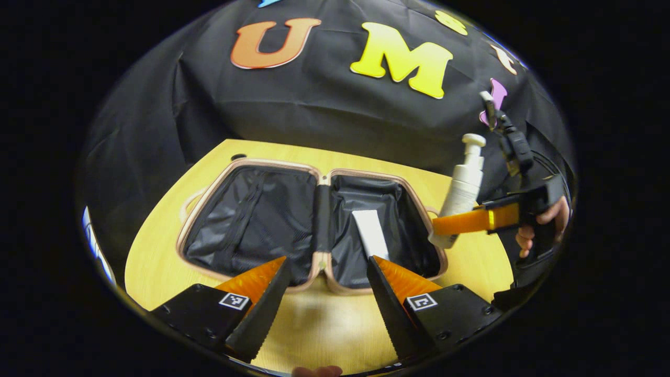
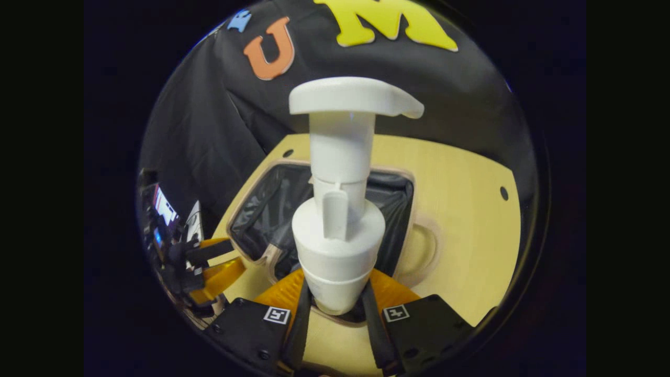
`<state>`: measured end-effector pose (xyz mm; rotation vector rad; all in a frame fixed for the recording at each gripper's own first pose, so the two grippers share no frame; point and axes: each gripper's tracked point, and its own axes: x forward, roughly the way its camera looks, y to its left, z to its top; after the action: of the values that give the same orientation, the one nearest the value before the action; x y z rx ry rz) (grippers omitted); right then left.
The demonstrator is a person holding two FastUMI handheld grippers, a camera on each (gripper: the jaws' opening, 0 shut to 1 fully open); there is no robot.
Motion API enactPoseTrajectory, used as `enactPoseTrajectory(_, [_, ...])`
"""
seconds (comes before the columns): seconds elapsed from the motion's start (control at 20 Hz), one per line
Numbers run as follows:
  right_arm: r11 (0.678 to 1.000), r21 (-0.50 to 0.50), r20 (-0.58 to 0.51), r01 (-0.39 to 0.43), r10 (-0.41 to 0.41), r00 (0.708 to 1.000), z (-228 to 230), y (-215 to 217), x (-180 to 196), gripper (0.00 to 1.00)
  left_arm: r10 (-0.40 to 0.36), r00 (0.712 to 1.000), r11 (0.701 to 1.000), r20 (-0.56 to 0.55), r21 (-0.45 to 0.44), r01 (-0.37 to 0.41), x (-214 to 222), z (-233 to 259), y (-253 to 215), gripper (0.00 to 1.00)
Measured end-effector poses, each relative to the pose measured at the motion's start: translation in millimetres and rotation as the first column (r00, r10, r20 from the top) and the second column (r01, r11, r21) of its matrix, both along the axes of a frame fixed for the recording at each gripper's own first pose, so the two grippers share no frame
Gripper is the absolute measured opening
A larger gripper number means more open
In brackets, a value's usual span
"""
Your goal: First open the suitcase, pack the skin care products into it, and then close the suitcase.
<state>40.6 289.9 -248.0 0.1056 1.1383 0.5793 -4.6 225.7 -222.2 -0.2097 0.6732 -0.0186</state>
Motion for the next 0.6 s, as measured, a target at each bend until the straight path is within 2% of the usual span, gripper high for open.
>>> enactPoseTrajectory(0.05, [1.000,-0.019,-0.030,-0.002,0.001,1.000,-15.6,5.7,-1.9,0.45,0.026,1.000,1.000,-0.002,-0.018,-0.026,-8.9,-2.9,8.0,0.93])
enactPoseTrajectory(0.1, [0.999,-0.045,-0.055,-0.007,0.005,0.998,-28.5,7.6,0.5,0.48,0.050,0.999,0.998,0.000,-0.038,-0.050,-16.2,-5.2,14.2,0.93])
enactPoseTrajectory(0.25, [0.996,-0.087,-0.151,0.018,-0.031,0.988,-55.5,16.6,0.3,0.47,0.111,0.994,0.992,-0.021,-0.064,-0.112,-34.4,-12.4,37.6,0.94])
enactPoseTrajectory(0.45, [0.978,-0.181,-0.276,0.107,-0.155,0.949,-80.4,15.1,-0.5,0.47,0.190,0.982,0.977,-0.017,-0.095,-0.191,-49.4,-13.9,67.4,0.94])
enactPoseTrajectory(0.6, [0.957,-0.235,-0.301,0.169,-0.237,0.924,-90.7,8.6,6.1,0.46,0.217,0.976,0.970,-0.009,-0.106,-0.216,-49.7,-11.7,78.0,0.94])
